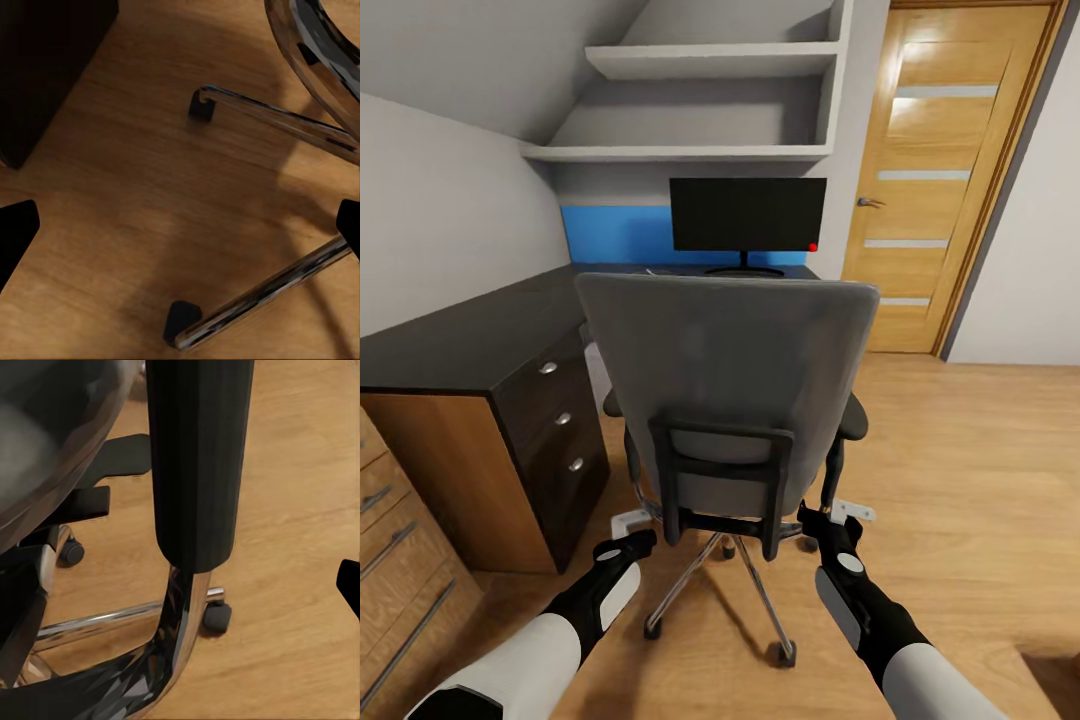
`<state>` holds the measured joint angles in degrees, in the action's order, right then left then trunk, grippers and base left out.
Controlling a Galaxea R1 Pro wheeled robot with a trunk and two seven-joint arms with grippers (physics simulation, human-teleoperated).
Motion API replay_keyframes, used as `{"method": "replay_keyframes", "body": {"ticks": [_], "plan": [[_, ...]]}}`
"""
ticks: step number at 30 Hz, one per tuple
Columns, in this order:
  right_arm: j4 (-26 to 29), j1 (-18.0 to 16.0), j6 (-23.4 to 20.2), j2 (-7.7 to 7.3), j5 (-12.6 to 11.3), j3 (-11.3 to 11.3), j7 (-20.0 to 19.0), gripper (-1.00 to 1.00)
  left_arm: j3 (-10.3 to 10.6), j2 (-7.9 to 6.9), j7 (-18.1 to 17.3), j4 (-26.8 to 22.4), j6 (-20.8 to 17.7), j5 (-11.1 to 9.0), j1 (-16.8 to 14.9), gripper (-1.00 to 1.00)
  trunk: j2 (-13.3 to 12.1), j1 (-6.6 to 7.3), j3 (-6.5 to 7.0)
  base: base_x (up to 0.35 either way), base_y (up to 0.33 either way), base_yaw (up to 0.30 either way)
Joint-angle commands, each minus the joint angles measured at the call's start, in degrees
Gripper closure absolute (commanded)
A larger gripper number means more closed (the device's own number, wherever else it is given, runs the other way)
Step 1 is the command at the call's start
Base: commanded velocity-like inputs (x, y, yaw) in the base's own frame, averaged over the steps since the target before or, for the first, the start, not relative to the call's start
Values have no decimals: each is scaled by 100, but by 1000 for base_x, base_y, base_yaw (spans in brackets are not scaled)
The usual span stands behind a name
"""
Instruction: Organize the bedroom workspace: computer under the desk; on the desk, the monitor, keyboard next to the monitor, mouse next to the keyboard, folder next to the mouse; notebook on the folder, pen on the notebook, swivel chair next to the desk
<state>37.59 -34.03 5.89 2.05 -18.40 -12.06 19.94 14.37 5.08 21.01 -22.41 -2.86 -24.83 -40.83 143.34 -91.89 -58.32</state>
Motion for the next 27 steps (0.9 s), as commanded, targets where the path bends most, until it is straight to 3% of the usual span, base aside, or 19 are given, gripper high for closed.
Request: {"method": "replay_keyframes", "body": {"ticks": [1, 27], "plan": [[3, -7, 34, -3, -32, -42, 19, -100, 57, -4, 35, -18, -25, -13, -4, -100, 2, -2, -4, 319, 0, 0], [3, -4, 35, -12, -25, -42, 19, -100, 63, 2, 35, -18, -22, -13, -4, -100, 2, -2, -20, 319, 0, 33]]}}
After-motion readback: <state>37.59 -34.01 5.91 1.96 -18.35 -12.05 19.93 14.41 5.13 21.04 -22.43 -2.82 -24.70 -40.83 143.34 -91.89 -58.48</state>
